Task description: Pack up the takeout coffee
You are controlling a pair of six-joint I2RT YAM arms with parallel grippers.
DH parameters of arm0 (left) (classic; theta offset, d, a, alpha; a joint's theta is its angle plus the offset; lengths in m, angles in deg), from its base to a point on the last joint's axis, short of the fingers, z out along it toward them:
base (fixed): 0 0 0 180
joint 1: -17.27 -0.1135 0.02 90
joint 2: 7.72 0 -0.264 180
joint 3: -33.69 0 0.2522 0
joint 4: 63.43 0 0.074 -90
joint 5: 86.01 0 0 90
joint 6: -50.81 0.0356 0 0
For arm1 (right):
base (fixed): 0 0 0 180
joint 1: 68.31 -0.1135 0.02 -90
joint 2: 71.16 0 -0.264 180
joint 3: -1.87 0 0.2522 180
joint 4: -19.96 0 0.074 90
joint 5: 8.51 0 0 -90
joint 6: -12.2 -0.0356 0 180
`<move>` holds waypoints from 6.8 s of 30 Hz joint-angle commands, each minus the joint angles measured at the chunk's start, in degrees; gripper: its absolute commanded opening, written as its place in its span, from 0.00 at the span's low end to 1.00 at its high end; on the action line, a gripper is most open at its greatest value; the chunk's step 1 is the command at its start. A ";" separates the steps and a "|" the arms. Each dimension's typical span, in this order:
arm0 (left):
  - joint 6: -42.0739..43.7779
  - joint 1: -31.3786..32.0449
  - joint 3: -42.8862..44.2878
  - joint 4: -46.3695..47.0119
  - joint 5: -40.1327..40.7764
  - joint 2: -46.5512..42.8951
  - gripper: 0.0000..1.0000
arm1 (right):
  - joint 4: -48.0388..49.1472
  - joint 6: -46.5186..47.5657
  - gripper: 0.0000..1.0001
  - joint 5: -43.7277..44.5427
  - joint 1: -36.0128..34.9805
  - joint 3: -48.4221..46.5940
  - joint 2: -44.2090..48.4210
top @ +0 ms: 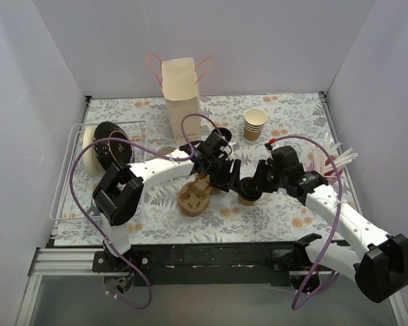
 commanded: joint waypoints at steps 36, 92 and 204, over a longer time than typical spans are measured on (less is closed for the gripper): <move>0.39 -6.24 3.63 -5.09 0.58 -0.40 0.54 | -6.52 0.28 0.20 3.44 -0.29 6.56 -5.12; -3.22 -3.95 11.10 -8.77 3.83 -10.76 0.72 | -6.96 3.88 0.48 -0.60 -0.38 -8.39 2.08; 2.15 -24.26 54.70 -15.46 48.58 9.98 0.10 | -16.54 22.69 0.64 12.49 12.63 -42.13 -16.02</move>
